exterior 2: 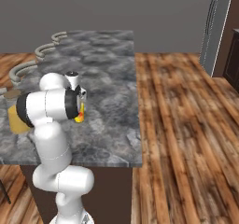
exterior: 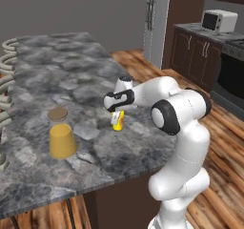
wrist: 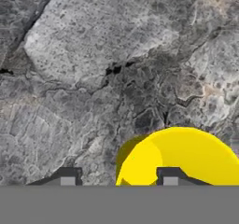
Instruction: Place the pitcher and cup on the dining counter for serving.
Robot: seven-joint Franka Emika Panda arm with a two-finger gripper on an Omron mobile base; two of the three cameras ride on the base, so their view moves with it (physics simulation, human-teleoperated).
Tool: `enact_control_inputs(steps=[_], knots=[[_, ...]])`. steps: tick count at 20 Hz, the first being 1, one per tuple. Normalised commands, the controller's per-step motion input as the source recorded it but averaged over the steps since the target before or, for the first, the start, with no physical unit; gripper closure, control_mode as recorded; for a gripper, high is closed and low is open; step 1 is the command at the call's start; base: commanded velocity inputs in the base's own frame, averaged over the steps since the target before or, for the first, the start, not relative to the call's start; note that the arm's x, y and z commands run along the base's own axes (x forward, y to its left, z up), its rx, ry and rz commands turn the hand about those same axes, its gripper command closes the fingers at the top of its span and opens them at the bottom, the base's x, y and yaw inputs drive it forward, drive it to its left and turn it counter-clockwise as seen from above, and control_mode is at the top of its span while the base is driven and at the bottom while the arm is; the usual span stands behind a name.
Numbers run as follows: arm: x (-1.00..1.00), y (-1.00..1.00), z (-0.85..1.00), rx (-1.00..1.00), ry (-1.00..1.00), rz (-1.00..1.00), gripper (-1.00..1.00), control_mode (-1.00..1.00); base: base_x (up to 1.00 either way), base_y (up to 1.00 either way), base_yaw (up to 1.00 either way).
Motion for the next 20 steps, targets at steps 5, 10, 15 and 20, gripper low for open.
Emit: enact_control_inputs(steps=[5, 10, 15, 20], knots=[[-0.32, 0.0, 0.94, 0.0, -0.18, -0.06, -1.0, -1.0, 0.0, 0.0, 0.0], [-0.52, 0.0, 1.0, -0.01, -0.3, -0.09, -1.0, -1.0, 0.0, 0.0, 0.0], [-0.96, 0.0, 0.92, -0.02, -0.48, -0.09, -1.0, -1.0, 0.0, 0.0, 0.0], [-1.0, 0.0, 0.27, -0.02, -0.6, -0.02, -1.0, -1.0, 0.0, 0.0, 0.0]])
